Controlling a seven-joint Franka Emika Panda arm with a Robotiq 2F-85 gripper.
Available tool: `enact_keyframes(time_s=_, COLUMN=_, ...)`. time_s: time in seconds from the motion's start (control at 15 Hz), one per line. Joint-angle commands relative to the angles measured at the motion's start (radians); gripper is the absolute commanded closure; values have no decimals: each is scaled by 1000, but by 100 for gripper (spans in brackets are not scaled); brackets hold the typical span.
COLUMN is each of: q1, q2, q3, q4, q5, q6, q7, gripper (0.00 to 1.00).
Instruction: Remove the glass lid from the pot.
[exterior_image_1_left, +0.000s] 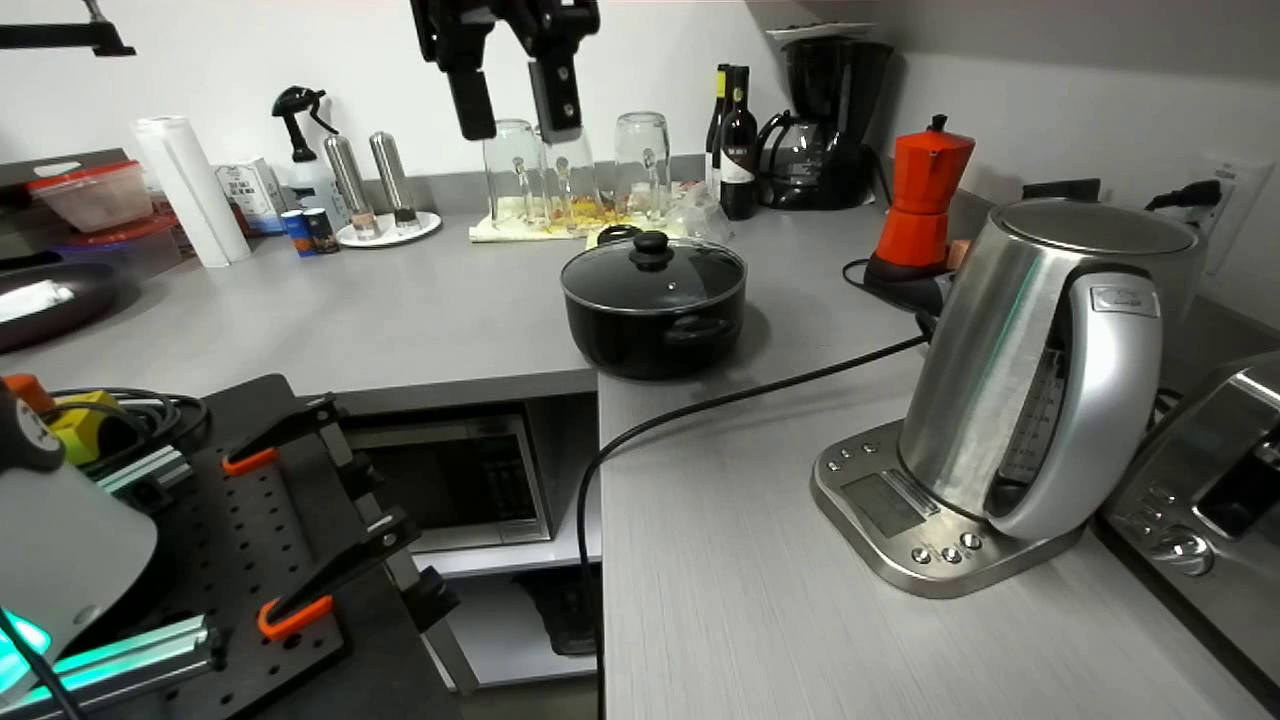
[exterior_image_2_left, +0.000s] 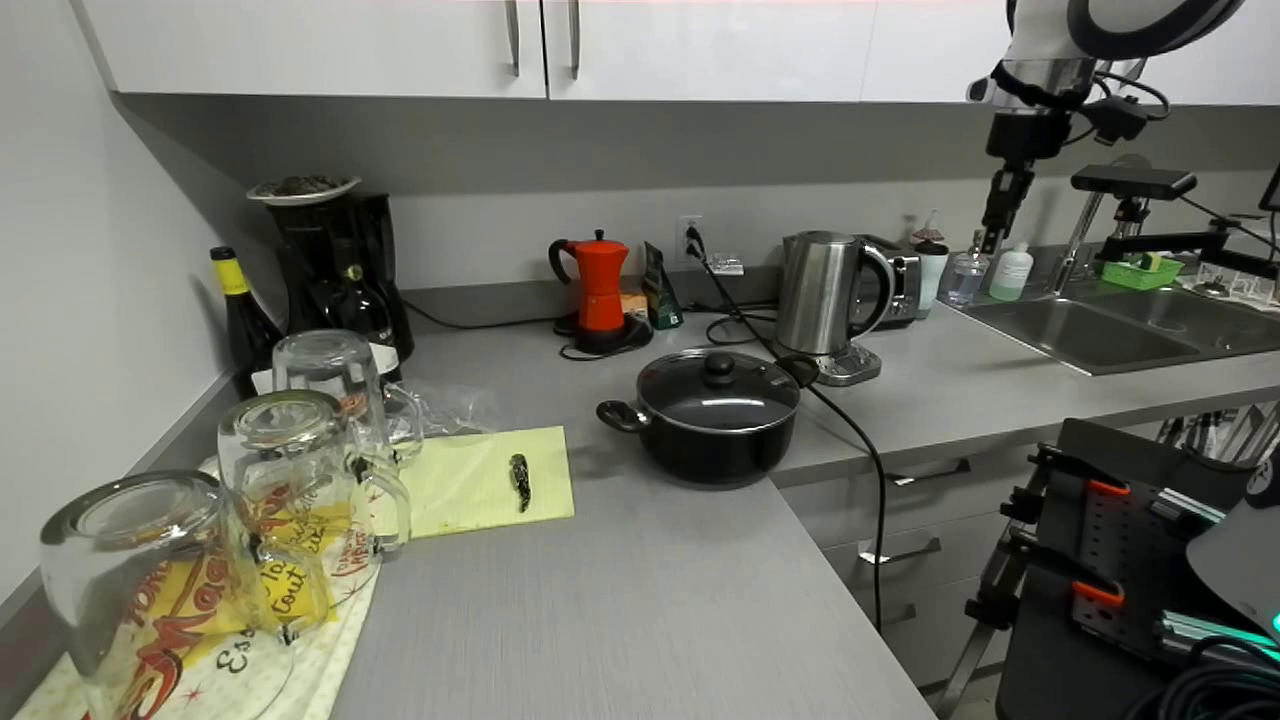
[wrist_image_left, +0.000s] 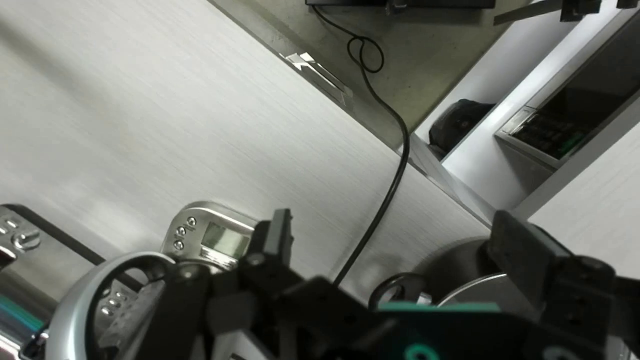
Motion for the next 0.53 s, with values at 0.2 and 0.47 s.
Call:
enact_keyframes(time_s=0.2, q1=125, q2=246, q3=43, q4=197, q5=38, q6=48, q7=-124, gripper=0)
enact_keyframes(time_s=0.47, q1=170, q2=407, q3=80, q4=326, q5=43, q6=70, q7=-189, gripper=0)
